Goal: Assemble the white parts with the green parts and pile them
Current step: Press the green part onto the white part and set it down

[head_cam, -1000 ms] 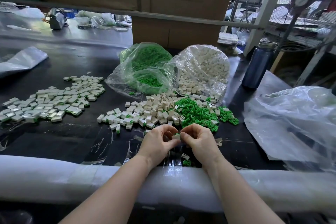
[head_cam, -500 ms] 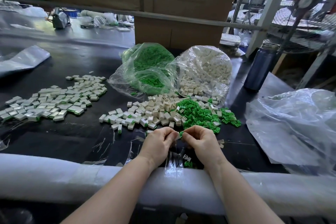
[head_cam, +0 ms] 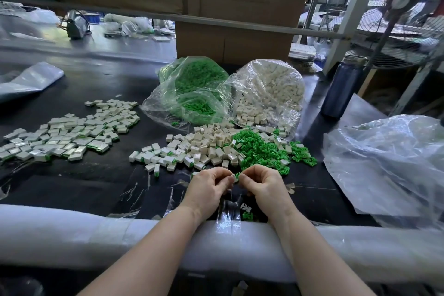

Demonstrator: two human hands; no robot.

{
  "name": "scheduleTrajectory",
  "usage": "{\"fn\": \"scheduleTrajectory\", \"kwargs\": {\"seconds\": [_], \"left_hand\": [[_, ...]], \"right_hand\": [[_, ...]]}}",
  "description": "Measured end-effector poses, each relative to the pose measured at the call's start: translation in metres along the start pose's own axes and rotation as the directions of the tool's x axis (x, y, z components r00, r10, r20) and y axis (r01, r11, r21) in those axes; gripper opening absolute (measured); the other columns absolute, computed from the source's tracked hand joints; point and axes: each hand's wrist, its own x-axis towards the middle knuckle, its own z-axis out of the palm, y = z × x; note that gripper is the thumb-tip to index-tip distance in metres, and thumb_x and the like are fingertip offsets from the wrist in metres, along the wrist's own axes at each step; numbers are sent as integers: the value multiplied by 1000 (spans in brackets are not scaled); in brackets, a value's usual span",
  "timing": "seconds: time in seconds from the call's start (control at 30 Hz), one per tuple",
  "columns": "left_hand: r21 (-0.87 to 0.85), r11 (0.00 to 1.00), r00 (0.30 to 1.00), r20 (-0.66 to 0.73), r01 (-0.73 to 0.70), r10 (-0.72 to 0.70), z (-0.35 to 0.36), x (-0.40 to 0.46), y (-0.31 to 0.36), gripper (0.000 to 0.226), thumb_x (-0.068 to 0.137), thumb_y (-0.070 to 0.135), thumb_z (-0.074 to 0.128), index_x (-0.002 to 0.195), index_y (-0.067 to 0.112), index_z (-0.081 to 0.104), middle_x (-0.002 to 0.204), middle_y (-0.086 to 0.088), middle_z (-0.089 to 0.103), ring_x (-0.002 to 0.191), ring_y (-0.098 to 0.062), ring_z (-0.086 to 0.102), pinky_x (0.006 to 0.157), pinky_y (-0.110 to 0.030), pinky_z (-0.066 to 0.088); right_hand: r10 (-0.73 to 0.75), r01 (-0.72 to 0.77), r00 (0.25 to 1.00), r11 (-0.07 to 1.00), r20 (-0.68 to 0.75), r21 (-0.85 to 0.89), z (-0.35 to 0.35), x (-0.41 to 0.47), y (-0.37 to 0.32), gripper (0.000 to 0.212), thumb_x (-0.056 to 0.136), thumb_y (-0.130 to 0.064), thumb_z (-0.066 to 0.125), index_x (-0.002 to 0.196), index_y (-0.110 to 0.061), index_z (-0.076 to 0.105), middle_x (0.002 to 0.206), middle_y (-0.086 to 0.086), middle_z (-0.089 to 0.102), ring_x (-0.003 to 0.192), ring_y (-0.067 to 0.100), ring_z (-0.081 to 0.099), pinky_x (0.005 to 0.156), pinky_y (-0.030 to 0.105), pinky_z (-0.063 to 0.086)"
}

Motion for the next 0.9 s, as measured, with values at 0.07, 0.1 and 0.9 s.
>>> {"fn": "scheduleTrajectory", "kwargs": {"seconds": [0.07,0.1,0.9], "left_hand": [[-4,1000,1000,3,14,-14,0,0,0,10,88,16,61,93,13,70,80,1,69,79,-13,65,79,-22,52],[-1,1000,1000,3,22,-22,0,0,0,12,88,16,62,94,12,71,82,-2,70,81,-15,65,82,-27,52],[289,947,991,26,-137,135,-1,-4,5,19,89,17,60,101,8,71,90,-4,66,86,-17,59,83,-28,45]], "right_hand": [[-2,1,1000,998,-5,-70,1,1,1,15,85,-3,64,72,-10,63,61,-2,63,55,5,60,56,17,46],[-5,5,1000,993,-7,-114,1,2,2,18,85,-5,65,69,-14,63,62,-1,62,57,8,58,58,21,46],[35,-19,997,979,74,-202,-2,0,1,15,84,-3,65,70,-8,62,61,-1,57,57,9,50,59,22,44]]}}
